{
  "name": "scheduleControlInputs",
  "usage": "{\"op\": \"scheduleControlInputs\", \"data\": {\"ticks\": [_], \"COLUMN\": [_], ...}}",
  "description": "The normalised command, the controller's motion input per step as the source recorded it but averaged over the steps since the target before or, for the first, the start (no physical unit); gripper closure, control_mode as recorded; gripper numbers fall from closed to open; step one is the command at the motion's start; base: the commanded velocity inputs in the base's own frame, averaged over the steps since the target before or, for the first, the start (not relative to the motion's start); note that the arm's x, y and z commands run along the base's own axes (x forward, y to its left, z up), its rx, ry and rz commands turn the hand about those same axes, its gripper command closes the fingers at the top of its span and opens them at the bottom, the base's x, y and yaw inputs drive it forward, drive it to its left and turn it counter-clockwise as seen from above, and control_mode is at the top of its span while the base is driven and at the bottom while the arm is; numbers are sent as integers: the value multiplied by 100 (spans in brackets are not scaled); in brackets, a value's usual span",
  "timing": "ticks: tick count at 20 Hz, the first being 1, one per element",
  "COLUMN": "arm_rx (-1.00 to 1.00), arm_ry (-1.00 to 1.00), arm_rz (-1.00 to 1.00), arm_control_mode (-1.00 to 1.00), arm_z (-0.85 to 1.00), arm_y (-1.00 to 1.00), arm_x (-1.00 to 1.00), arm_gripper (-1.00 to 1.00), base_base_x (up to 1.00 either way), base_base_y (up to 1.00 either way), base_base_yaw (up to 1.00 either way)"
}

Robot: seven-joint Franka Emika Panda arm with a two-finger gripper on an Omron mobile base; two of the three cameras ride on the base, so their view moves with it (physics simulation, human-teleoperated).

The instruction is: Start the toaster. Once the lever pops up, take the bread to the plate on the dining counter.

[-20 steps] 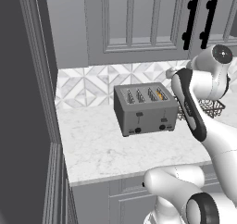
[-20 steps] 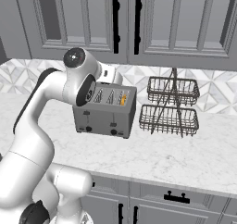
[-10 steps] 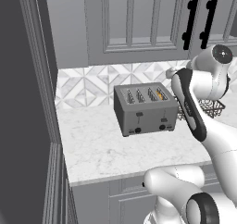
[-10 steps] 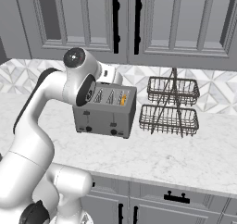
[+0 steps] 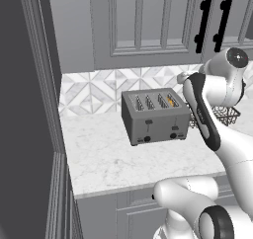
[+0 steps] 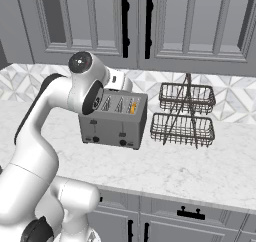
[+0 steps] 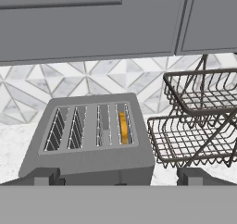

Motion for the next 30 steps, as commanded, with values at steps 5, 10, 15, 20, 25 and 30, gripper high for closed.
{"op": "scheduleControlInputs", "data": {"ticks": [5,10,15,20,25,30], "arm_rx": [0,0,0,0,0,0], "arm_ry": [0,0,0,0,0,0], "arm_rz": [0,0,0,0,0,0], "arm_control_mode": [-100,-100,-100,-100,-100,-100], "arm_z": [0,0,0,0,0,0], "arm_y": [0,0,0,0,0,0], "arm_x": [0,0,0,0,0,0], "arm_gripper": [-100,-100,-100,-100,-100,-100], "base_base_x": [0,0,0,0,0,0], "base_base_y": [0,0,0,0,0,0], "base_base_yaw": [0,0,0,0,0,0]}}
